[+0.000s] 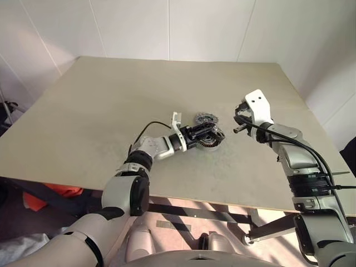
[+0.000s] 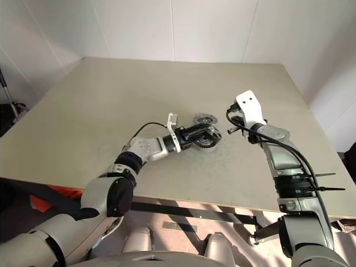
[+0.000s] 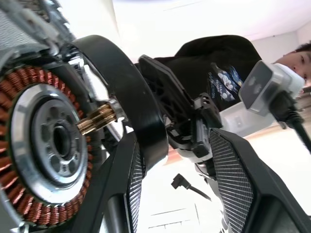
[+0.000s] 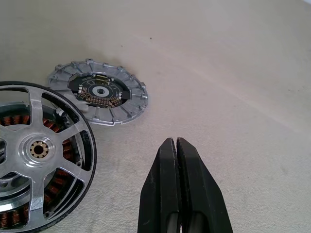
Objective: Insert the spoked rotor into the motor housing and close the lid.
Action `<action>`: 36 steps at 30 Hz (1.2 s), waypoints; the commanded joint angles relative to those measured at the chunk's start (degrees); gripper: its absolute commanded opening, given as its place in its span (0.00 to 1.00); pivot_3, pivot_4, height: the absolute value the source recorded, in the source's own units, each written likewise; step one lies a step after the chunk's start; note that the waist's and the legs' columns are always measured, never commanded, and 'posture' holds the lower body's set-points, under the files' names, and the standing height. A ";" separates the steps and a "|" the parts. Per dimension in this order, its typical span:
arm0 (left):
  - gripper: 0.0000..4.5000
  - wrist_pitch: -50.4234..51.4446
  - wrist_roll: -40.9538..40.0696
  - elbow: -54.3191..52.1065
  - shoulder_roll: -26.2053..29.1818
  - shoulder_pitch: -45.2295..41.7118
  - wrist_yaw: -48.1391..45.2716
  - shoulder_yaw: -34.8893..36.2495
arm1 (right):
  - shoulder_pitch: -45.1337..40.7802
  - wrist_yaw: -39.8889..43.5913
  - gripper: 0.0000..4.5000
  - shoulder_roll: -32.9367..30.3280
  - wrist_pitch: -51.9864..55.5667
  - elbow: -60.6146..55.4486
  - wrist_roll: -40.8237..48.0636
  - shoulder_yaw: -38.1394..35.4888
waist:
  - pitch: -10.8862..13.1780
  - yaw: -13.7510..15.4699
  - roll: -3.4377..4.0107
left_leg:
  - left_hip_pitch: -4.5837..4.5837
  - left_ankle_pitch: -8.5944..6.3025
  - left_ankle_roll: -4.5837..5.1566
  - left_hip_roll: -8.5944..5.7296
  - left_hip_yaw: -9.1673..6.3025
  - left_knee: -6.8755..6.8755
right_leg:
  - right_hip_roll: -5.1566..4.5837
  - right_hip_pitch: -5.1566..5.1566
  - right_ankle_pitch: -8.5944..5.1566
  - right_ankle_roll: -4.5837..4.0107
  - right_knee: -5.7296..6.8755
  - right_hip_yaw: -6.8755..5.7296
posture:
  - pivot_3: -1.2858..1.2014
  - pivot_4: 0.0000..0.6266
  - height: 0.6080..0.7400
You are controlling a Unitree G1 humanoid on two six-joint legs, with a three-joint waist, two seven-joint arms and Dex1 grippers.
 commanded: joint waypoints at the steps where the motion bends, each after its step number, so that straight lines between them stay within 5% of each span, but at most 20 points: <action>1: 0.49 8.29 -4.34 -12.43 0.45 3.46 2.04 -0.10 | -1.10 -0.30 0.00 -0.05 -0.80 -2.34 -0.30 -0.55 | 0.01 -0.11 0.01 | -0.01 0.00 0.00 0.00 0.00 -0.01 | 0.00 -0.01 0.00 0.00 -0.01 -0.01 | 0.52 0.00 1.00; 7: 0.49 15.84 -9.61 -27.09 2.28 9.56 9.06 2.43 | -1.51 -0.29 0.00 0.35 -1.14 -1.72 -0.41 -0.35 | 0.04 -0.26 0.02 | -0.04 -0.04 0.06 0.02 0.00 -0.02 | 0.02 -0.06 -0.01 -0.01 0.01 -0.02 | 0.52 0.00 1.00; 18: 0.49 17.43 -16.55 -38.49 4.38 15.98 13.97 5.44 | -1.10 1.90 0.00 -0.25 -2.05 -3.09 -0.11 0.16 | 0.04 -0.43 0.02 | -0.06 -0.01 0.01 0.03 0.00 -0.02 | 0.04 -0.06 -0.01 0.00 -0.03 -0.02 | 0.52 0.00 1.00; 26: 0.49 7.79 -8.65 -46.60 15.50 23.85 7.69 -5.19 | 5.45 11.19 0.00 -1.72 -3.05 -17.40 4.09 2.19 | 0.04 -0.44 0.03 | -0.04 -0.02 0.02 0.16 0.00 -0.07 | 0.16 -0.08 -0.02 0.01 -0.05 -0.03 | 0.52 0.00 1.00; 36: 0.49 0.80 -5.57 -46.76 21.15 27.82 6.10 -7.04 | 10.68 15.65 0.00 -3.14 -4.00 -19.66 7.24 1.02 | 0.03 -0.53 0.03 | 0.09 -0.01 0.00 0.16 0.00 -0.05 | 0.15 -0.03 -0.02 0.01 0.06 0.01 | 0.52 0.00 1.00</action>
